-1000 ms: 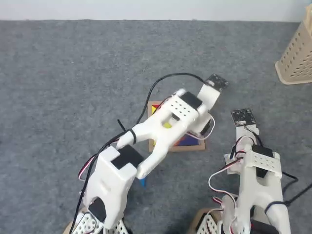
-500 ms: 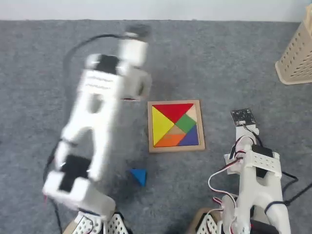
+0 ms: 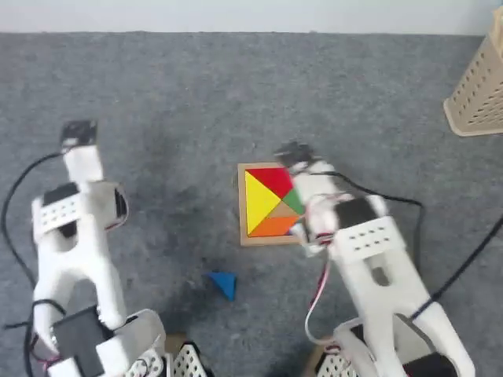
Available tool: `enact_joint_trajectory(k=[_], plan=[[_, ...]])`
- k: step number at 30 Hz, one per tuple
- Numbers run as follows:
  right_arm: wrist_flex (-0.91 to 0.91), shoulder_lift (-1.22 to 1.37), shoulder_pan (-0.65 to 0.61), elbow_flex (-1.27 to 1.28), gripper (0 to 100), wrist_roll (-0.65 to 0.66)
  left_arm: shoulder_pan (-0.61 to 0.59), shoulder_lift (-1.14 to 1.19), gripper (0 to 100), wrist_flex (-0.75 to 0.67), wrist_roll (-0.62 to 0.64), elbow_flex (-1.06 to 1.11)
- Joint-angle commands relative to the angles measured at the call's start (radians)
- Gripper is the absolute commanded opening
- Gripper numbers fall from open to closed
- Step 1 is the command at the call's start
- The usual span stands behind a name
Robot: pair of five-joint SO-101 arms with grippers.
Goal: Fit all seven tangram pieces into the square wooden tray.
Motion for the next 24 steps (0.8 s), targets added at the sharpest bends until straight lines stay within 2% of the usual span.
enact_joint_trajectory(k=[1, 5, 14, 22, 24], plan=[[0.018, 0.033, -0.217, -0.110, 12.4, -0.055, -0.064, -0.018, 10, -0.158, -0.015, 0.108], [0.018, 0.196, -0.372, -0.206, 14.1, -0.057, -0.126, 0.017, 10, -0.209, -0.037, 0.127], [-0.007, 0.524, -0.529, -0.374, 14.1, -0.034, -0.133, 0.026, 10, -0.212, -0.037, 0.127], [-0.008, 0.550, -0.568, -0.379, 14.1, -0.235, -0.132, 0.028, 10, -0.229, -0.037, 0.128], [-0.001, 0.549, -0.611, -0.379, 14.1, -0.272, -0.132, 0.028, 10, -0.230, -0.037, 0.128]])
